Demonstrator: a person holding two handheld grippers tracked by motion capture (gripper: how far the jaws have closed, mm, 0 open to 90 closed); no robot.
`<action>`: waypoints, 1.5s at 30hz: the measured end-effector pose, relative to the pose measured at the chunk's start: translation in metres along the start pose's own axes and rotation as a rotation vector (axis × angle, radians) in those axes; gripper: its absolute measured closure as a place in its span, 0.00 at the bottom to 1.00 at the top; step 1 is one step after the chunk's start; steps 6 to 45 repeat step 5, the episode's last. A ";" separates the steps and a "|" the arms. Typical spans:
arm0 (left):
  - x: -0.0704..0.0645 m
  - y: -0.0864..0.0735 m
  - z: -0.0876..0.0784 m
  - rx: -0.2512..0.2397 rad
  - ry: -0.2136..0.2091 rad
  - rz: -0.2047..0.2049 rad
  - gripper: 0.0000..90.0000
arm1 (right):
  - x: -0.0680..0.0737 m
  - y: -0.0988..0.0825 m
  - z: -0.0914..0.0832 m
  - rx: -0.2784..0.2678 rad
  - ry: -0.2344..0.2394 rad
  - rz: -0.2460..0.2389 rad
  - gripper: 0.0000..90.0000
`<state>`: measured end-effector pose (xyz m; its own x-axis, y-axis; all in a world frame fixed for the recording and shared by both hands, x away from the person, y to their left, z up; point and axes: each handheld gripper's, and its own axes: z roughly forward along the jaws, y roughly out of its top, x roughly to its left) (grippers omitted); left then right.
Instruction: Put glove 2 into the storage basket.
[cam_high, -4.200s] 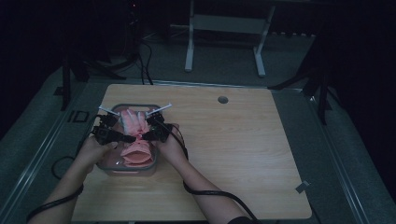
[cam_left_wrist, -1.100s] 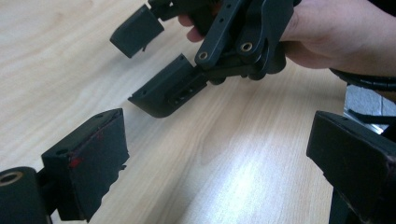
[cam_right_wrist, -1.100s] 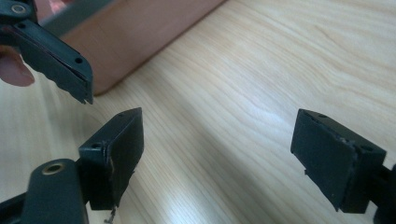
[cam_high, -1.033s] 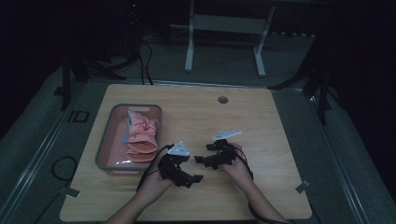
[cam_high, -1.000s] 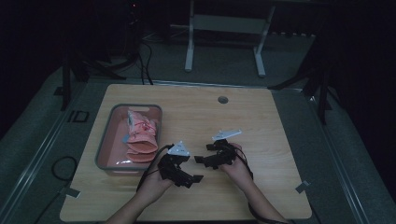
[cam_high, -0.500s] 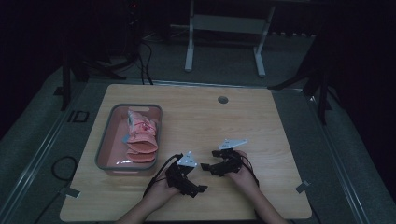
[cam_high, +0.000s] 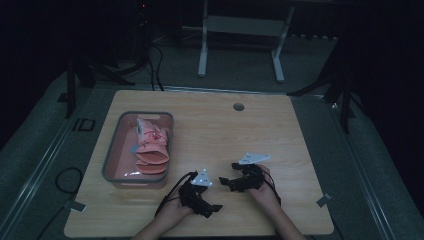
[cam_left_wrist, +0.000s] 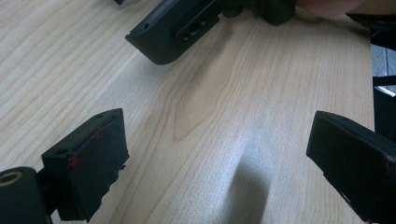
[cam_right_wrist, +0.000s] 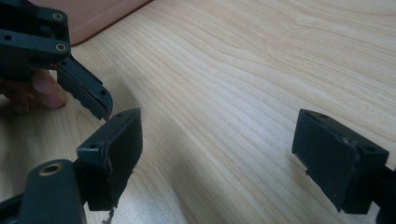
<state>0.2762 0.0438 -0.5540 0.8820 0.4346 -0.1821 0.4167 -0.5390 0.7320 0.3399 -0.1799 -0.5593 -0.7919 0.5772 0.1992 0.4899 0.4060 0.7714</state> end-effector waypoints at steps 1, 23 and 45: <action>0.000 0.000 0.000 0.000 -0.004 0.000 0.06 | 0.000 0.000 0.000 -0.001 -0.001 0.001 0.18; 0.000 -0.001 -0.002 -0.016 -0.010 -0.013 0.06 | -0.001 0.000 0.000 -0.003 -0.005 0.005 0.18; 0.000 -0.001 -0.002 -0.016 -0.010 -0.013 0.06 | -0.001 0.000 0.000 -0.003 -0.005 0.005 0.18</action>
